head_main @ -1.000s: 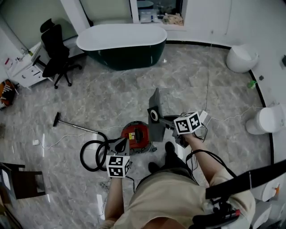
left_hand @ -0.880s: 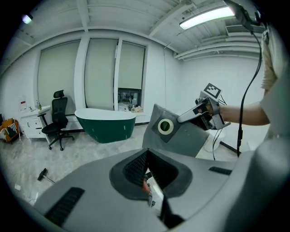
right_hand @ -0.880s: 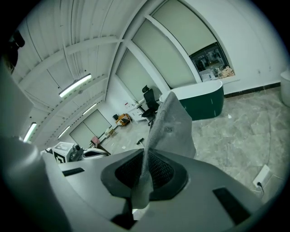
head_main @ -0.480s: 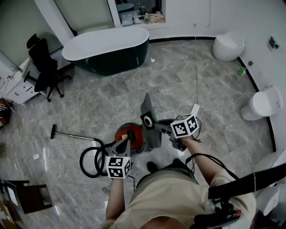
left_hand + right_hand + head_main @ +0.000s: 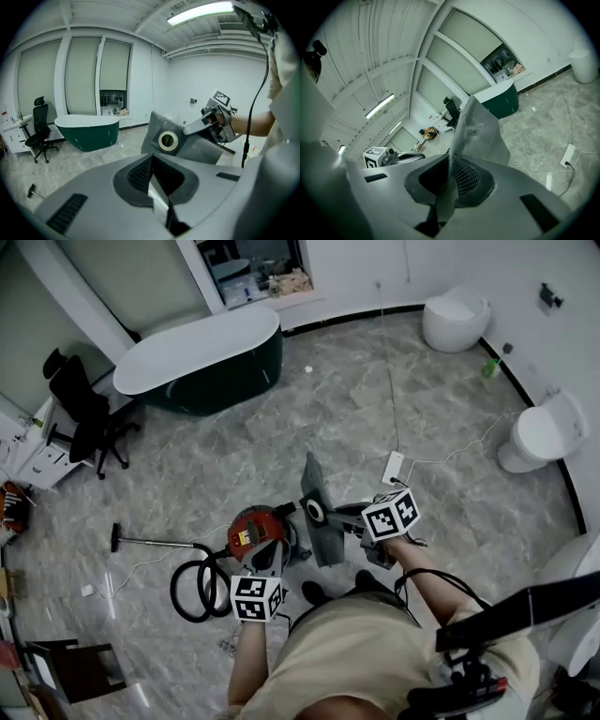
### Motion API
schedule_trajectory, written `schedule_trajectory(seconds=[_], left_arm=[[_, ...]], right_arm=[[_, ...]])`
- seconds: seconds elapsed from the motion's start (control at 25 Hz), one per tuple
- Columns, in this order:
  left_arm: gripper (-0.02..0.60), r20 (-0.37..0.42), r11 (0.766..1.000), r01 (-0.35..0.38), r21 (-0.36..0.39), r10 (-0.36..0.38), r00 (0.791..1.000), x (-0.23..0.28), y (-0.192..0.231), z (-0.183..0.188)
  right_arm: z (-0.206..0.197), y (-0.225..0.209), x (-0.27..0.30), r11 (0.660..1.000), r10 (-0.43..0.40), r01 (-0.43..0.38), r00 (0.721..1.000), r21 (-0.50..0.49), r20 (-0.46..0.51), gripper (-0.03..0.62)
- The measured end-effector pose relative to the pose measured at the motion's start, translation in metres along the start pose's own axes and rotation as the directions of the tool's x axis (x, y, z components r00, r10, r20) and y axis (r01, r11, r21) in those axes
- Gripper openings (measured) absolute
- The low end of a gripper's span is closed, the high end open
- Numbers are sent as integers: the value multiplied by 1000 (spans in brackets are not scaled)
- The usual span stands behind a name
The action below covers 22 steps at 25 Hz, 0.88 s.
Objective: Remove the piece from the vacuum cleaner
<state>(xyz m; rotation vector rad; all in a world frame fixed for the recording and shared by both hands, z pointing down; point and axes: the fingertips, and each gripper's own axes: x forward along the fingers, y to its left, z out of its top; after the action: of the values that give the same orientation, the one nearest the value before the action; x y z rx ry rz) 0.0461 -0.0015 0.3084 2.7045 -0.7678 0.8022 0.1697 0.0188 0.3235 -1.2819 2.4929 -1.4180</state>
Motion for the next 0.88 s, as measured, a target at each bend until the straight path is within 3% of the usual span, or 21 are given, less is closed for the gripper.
schedule_trajectory(seconds=[0.32, 0.56, 0.88], left_arm=[[3, -35, 997, -74, -16, 74, 997, -7, -66, -1], [3, -87, 991, -116, -61, 111, 990, -27, -76, -31], [3, -40, 992, -115, -59, 113, 993, -54, -82, -35]], right_arm=[[-18, -25, -50, 1000, 27, -27, 998, -1, -50, 21], [-30, -14, -37, 996, 75, -79, 992, -37, -104, 21], [-56, 13, -32, 995, 86, -91, 988, -35, -129, 21]])
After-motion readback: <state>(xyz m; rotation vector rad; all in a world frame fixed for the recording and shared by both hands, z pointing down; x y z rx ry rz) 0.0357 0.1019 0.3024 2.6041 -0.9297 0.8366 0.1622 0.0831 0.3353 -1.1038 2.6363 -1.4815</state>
